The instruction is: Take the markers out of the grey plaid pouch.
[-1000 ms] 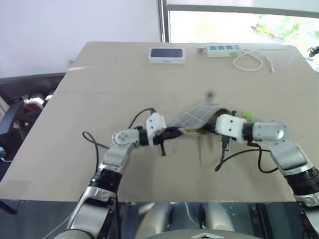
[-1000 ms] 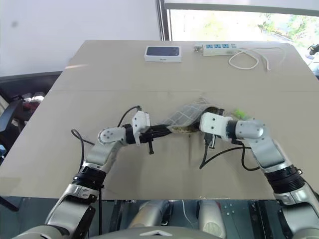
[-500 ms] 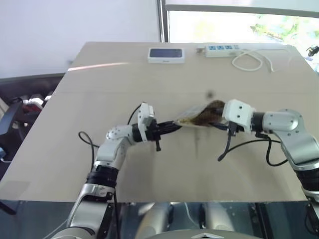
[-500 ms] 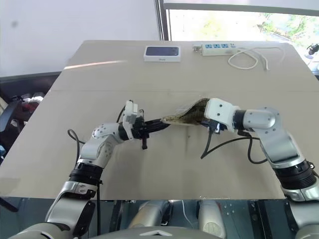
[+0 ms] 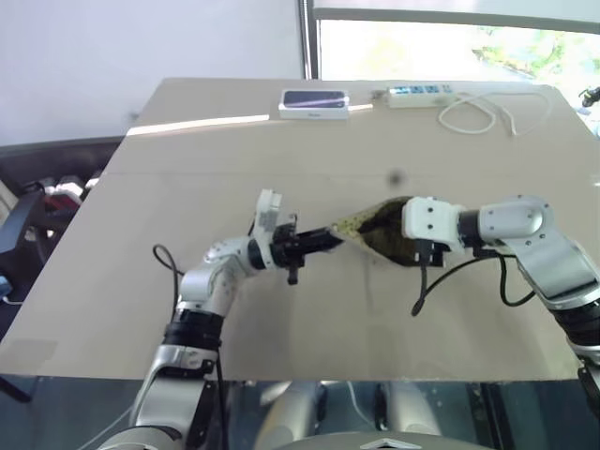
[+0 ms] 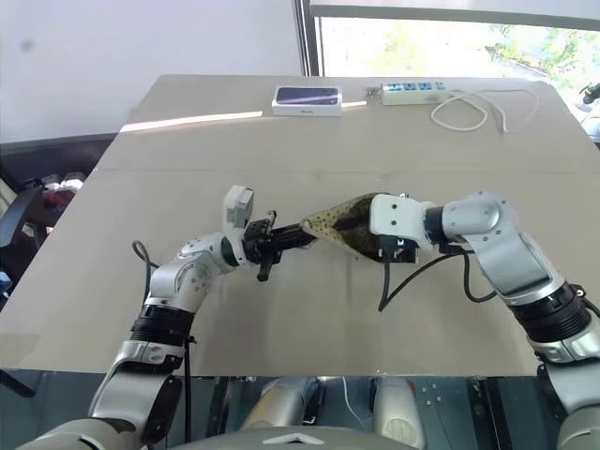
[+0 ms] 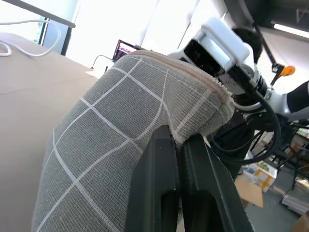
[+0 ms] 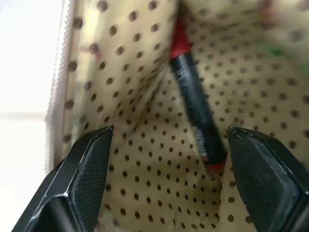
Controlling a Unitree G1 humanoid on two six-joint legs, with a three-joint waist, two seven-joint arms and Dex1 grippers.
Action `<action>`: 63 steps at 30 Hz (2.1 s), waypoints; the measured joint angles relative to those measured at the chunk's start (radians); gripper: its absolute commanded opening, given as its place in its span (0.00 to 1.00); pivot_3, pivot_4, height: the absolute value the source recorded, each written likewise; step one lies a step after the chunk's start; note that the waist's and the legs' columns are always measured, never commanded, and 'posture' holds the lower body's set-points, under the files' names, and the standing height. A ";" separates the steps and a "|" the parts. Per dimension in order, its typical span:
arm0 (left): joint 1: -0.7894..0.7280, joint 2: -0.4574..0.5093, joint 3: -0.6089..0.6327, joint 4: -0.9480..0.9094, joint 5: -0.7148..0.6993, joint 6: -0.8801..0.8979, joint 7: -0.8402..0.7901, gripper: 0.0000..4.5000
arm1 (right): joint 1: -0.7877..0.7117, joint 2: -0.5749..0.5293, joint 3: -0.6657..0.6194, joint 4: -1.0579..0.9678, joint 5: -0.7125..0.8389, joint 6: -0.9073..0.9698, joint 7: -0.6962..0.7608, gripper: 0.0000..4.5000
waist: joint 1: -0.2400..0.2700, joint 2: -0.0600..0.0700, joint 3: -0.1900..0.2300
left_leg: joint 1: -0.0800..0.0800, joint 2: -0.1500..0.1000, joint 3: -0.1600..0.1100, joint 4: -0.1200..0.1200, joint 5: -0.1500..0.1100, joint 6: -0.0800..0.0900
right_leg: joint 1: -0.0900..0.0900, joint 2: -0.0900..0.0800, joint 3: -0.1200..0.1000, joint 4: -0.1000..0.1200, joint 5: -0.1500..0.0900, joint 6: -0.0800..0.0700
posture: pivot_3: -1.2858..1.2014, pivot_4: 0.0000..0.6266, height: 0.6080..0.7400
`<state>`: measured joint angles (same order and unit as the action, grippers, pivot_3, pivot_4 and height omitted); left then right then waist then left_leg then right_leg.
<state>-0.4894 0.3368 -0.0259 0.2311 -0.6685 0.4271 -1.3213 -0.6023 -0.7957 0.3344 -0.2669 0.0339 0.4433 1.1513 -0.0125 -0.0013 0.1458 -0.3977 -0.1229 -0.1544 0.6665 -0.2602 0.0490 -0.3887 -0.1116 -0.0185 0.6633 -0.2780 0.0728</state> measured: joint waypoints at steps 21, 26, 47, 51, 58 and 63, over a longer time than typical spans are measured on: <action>-0.019 -0.029 -0.011 0.026 0.002 0.113 -0.027 0.00 | -0.109 0.222 0.143 0.304 -0.216 -0.187 -0.148 0.86 | -0.001 0.000 0.000 | -0.001 0.000 0.001 0.000 0.000 0.000 | -0.003 0.001 0.001 0.001 0.000 0.000 | 0.52 0.24 0.98; -0.011 -0.049 0.002 0.016 -0.022 0.140 -0.020 0.00 | -0.064 0.160 0.092 0.205 -0.236 -0.184 -0.178 0.86 | 0.000 0.000 0.000 | -0.002 -0.001 0.001 0.001 0.000 0.000 | -0.003 0.003 0.002 0.001 0.000 0.000 | 0.52 0.24 0.98; 0.012 -0.115 0.020 -0.025 -0.193 0.459 0.050 0.00 | -0.080 -0.063 0.086 -0.185 -0.151 0.149 0.160 0.86 | 0.000 -0.001 0.000 | -0.002 0.000 0.001 0.000 0.000 0.000 | -0.005 0.001 0.005 0.002 0.000 0.000 | 0.52 0.24 0.98; 0.046 -0.083 -0.023 -0.032 -0.147 0.426 0.023 0.00 | -0.080 -0.062 0.120 -0.191 -0.150 0.179 0.172 0.86 | 0.000 -0.001 0.000 | -0.002 0.000 0.002 0.000 0.000 0.000 | -0.005 0.001 0.005 0.003 0.000 0.000 | 0.52 0.24 0.98; 0.065 -0.049 -0.038 -0.032 -0.093 0.368 0.008 0.00 | -0.075 -0.031 0.182 -0.134 -0.177 0.173 0.145 0.86 | 0.001 -0.001 0.000 | -0.002 0.000 0.001 0.001 0.000 0.000 | -0.005 0.000 0.005 0.003 0.000 0.000 | 0.52 0.24 0.98; 0.068 -0.045 -0.053 -0.030 -0.062 0.341 0.007 0.00 | -0.078 0.017 0.227 -0.046 -0.214 0.117 0.122 0.86 | -0.001 -0.002 -0.001 | -0.001 0.000 0.002 0.001 0.000 0.000 | -0.005 0.000 0.005 0.003 0.000 0.000 | 0.52 0.24 0.98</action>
<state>-0.4217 0.2922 -0.0789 0.2016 -0.7300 0.7680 -1.3141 -0.6803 -0.7783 0.5615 -0.3131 -0.1800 0.5606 1.2736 -0.0137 -0.0032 0.1449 -0.3990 -0.1231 -0.1528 0.6673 -0.2601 0.0488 -0.3938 -0.1112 -0.0138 0.6663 -0.2779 0.0727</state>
